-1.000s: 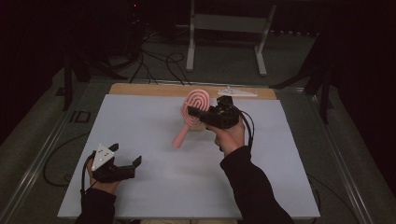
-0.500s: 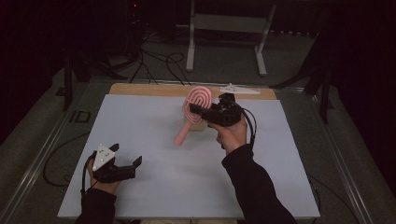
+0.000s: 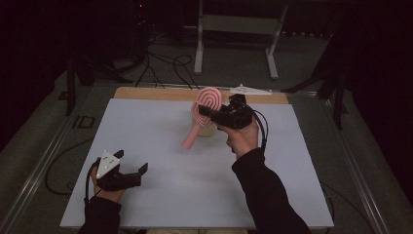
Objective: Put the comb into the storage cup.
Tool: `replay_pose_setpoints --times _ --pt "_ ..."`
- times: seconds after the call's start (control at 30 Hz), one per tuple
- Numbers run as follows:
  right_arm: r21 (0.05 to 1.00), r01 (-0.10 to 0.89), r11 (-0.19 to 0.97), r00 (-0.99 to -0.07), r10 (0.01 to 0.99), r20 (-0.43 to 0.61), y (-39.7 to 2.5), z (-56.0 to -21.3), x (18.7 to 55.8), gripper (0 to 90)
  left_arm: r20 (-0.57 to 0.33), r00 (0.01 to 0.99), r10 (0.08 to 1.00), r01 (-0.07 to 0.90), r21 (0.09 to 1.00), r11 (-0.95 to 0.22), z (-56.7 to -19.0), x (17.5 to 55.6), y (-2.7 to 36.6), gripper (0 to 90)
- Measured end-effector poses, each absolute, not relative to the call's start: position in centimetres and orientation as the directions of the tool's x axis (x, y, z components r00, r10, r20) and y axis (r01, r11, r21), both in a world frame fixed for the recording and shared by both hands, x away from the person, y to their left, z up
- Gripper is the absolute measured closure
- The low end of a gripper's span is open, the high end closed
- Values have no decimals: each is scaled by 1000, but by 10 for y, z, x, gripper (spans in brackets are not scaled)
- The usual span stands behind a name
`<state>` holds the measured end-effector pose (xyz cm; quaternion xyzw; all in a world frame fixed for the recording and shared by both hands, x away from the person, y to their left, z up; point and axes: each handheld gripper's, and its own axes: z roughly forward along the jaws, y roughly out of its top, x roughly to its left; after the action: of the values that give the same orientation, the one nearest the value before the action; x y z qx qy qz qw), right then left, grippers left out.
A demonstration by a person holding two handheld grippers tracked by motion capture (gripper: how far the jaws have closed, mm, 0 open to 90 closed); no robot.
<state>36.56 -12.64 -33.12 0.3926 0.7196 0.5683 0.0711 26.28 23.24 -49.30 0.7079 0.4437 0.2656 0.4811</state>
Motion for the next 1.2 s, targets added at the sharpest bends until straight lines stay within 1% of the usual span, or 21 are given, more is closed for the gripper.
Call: replay_pose_setpoints --times 1.2 --pt "884 466 42 -658 685 313 -136 -313 380 637 -47 463 885 376 915 -148 -493 263 232 13"
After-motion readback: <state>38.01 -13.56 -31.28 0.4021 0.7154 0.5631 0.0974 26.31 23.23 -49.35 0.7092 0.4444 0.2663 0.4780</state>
